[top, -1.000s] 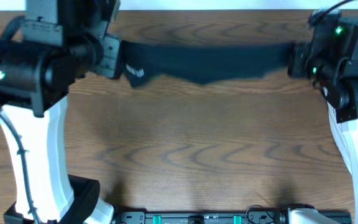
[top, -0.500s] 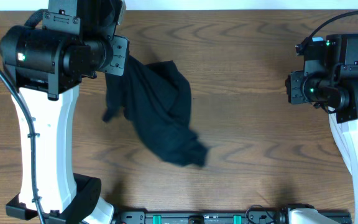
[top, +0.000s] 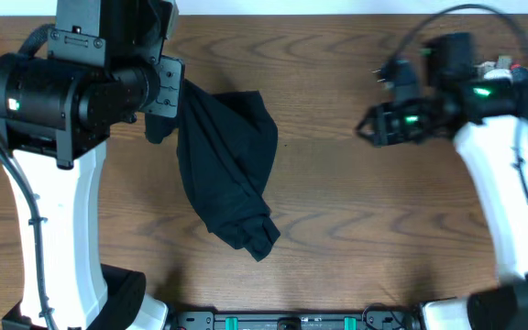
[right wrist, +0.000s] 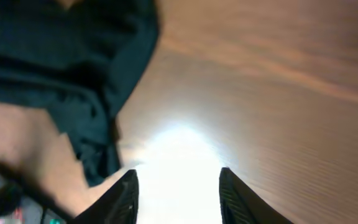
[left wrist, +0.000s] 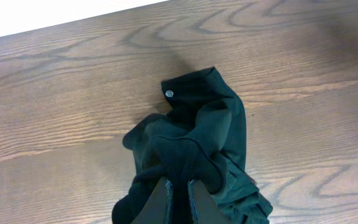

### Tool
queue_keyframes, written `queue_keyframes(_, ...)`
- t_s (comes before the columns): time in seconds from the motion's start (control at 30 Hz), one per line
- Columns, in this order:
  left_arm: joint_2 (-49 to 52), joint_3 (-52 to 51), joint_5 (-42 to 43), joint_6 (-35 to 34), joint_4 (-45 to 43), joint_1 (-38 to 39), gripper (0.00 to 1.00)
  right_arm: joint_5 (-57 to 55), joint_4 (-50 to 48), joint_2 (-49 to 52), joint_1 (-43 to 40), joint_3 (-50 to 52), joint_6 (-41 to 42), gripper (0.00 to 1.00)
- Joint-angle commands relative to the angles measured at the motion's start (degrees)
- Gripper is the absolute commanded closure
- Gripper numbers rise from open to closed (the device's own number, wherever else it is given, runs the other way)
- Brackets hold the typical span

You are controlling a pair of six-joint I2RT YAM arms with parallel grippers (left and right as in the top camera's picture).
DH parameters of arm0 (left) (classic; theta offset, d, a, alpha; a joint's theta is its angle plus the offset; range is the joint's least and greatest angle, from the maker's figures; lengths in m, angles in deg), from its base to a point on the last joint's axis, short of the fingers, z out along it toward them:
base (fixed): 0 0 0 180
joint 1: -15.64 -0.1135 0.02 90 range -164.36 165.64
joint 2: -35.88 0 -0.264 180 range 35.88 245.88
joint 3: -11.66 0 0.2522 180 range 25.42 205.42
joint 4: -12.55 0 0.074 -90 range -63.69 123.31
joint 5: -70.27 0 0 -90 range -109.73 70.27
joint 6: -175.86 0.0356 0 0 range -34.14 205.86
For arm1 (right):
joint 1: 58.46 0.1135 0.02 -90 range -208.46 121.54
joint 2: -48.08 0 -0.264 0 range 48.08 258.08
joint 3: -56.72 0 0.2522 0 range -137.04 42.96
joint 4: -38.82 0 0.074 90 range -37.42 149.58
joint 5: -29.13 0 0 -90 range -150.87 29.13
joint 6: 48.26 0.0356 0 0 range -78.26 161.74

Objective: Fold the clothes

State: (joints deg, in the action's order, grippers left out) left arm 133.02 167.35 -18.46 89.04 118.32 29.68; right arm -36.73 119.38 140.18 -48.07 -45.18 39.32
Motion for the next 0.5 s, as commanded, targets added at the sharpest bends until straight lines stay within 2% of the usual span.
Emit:
queue_keyframes(0.0, -3.0, 0.5, -0.4, -0.5, -0.6, 0.1, 0.94, 3.8, -0.1, 3.1, 7.6, -0.5, -3.3, 0.59)
queue_keyframes(0.13, -5.3, 0.5, -0.4, -0.5, -2.8, 0.1, 0.94, 3.8, -3.6, 7.1, 16.5, -0.5, -4.9, 0.61)
queue_keyframes(0.27, -7.3, 0.5, -0.5, -0.5, -3.8, 0.1, 0.94, 4.1, -10.3, 11.7, 23.4, -0.5, -5.0, 0.68)
queue_keyframes(0.47, -10.1, 0.5, -1.1, -0.2, -5.6, 0.1, 0.94, 8.3, -15.9, 16.6, 29.4, -0.5, -7.6, 0.67)
